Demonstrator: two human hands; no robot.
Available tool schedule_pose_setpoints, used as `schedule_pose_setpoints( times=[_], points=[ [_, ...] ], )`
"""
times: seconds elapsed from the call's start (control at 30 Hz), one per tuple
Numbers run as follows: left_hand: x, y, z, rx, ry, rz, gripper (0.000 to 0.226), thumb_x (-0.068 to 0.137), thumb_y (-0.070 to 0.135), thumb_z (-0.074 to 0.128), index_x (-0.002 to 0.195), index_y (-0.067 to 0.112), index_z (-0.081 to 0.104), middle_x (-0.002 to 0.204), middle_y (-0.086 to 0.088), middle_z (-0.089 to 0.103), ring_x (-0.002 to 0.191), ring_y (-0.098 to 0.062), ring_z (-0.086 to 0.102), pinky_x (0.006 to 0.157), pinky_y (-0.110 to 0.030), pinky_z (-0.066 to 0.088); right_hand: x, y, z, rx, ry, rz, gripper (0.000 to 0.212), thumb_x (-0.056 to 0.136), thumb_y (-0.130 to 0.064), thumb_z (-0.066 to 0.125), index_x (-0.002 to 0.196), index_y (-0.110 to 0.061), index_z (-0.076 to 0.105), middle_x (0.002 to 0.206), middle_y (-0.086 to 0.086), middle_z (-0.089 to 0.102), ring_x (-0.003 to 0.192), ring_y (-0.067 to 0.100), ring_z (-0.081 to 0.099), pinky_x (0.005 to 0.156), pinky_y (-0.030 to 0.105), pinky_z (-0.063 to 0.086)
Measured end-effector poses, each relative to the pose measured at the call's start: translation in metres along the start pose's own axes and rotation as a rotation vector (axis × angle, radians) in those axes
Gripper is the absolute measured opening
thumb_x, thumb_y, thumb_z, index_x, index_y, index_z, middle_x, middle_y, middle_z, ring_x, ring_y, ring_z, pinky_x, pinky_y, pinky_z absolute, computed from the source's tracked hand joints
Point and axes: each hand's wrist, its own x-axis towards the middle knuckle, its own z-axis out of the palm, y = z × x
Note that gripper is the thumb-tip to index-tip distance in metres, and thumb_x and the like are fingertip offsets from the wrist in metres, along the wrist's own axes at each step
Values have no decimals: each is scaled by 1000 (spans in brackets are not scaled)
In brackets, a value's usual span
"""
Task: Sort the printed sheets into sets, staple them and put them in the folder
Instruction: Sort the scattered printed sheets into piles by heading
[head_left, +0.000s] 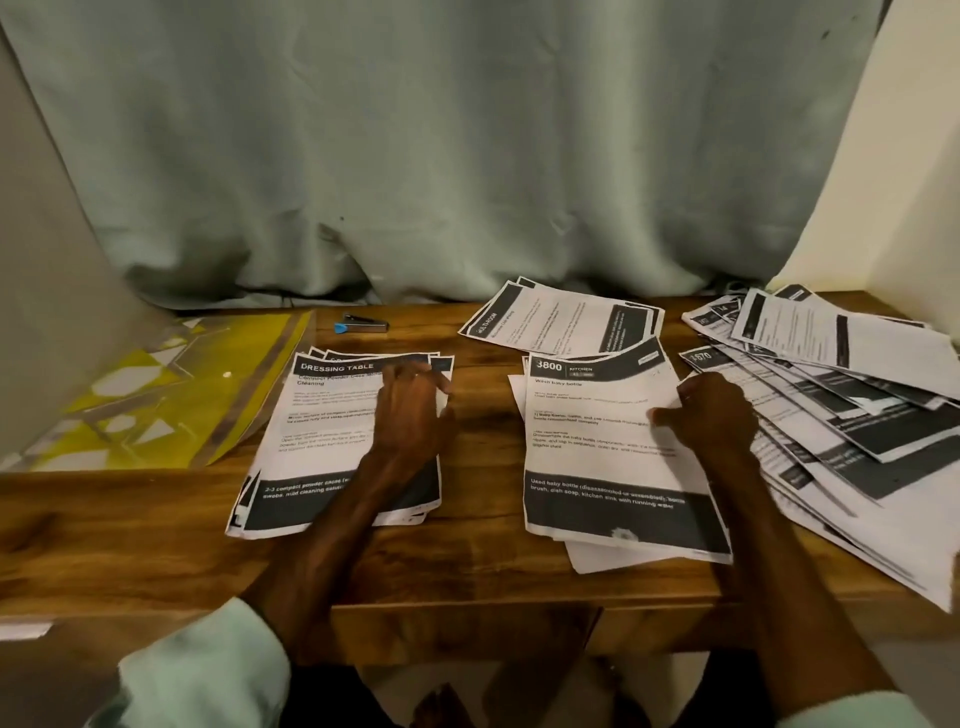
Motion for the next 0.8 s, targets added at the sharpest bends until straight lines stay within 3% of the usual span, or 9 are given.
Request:
schedule_pose_setpoints(
  times=[0.1, 0.17, 0.27, 0.33, 0.4, 0.5, 0.6, 0.73, 0.8],
  points=[
    [8, 19, 8, 35, -87, 74, 26, 95, 24, 68, 118, 11, 69, 133, -11, 60, 133, -31, 46, 113, -40, 30, -2, 0, 8, -55, 26, -5, 66, 73, -32, 90, 123, -5, 59, 123, 20, 62, 118, 39, 54, 93, 46, 46],
    [14, 29, 14, -3, -118, 64, 27, 96, 27, 69, 118, 12, 69, 127, -8, 64, 125, -27, 54, 102, -32, 39, 0, -1, 7, -114, 56, -24, 84, 68, -31, 93, 135, -6, 49, 133, 23, 54, 125, 42, 46, 98, 51, 44],
    [27, 43, 24, -105, -123, 52, 28, 91, 25, 75, 114, 10, 68, 115, -9, 68, 107, -27, 65, 87, -29, 49, 10, -8, 4, -118, 41, -76, 90, 66, -30, 95, 138, -5, 47, 140, 25, 48, 130, 43, 43, 101, 53, 43],
    [35, 57, 27, -134, -148, 121, 26, 91, 24, 75, 109, 6, 69, 118, -12, 68, 109, -29, 65, 95, -33, 50, 22, -14, 5, -103, 31, -157, 88, 60, -38, 95, 133, -11, 54, 135, 20, 55, 126, 40, 51, 100, 54, 48],
    [44, 71, 33, -142, -140, 222, 22, 91, 25, 75, 103, 8, 70, 120, -11, 69, 116, -27, 61, 102, -34, 45, 37, -24, 7, -77, 25, -221, 72, 61, -37, 95, 122, -14, 64, 124, 15, 65, 113, 35, 61, 92, 47, 54],
    [54, 88, 46, -139, -188, 289, 25, 93, 26, 72, 110, 8, 68, 118, -12, 68, 113, -27, 59, 92, -26, 37, 54, -46, 8, -82, -53, -277, 55, 71, -29, 92, 114, -5, 69, 115, 14, 68, 106, 31, 63, 81, 31, 46],
    [64, 97, 62, -104, -235, 306, 30, 96, 29, 67, 119, 10, 64, 125, -11, 64, 116, -27, 57, 98, -31, 41, 79, -56, 15, -85, -128, -287, 47, 80, -27, 85, 119, -8, 67, 121, 14, 67, 111, 29, 62, 81, 26, 38],
    [66, 91, 86, -106, -277, 273, 33, 101, 29, 61, 129, 12, 56, 144, -9, 52, 136, -26, 44, 116, -40, 34, 113, -58, 21, -31, -133, -300, 52, 76, -26, 88, 120, -8, 66, 123, 16, 66, 110, 30, 63, 90, 29, 47],
    [63, 90, 97, -74, -264, 271, 37, 104, 31, 54, 136, 12, 54, 150, -8, 47, 143, -25, 38, 121, -40, 26, 131, -61, 18, -54, -163, -326, 46, 76, -28, 89, 111, -9, 68, 113, 10, 70, 91, 21, 65, 77, 11, 46]
  ],
)
